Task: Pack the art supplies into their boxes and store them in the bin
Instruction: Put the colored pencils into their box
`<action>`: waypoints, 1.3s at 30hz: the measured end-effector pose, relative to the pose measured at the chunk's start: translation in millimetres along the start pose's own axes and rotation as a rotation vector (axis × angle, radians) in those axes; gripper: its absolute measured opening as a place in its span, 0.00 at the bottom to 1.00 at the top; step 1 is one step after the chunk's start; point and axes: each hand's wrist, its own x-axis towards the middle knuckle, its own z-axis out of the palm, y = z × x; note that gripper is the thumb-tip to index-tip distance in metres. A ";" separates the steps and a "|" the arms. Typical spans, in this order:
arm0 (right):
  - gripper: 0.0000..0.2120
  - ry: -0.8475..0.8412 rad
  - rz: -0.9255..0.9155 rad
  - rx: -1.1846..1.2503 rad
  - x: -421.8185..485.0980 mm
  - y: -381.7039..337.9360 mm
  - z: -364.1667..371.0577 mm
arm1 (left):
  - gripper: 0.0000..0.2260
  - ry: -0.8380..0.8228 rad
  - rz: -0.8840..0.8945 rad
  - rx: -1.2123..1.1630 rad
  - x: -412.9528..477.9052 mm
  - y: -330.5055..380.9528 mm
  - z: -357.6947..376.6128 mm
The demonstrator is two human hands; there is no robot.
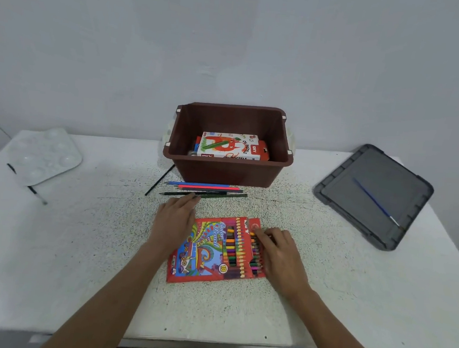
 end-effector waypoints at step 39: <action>0.16 0.341 -0.106 -0.094 -9.8 -1.0 5.6 | 0.06 -0.232 -0.156 -1.179 -18.8 102.1 -10.8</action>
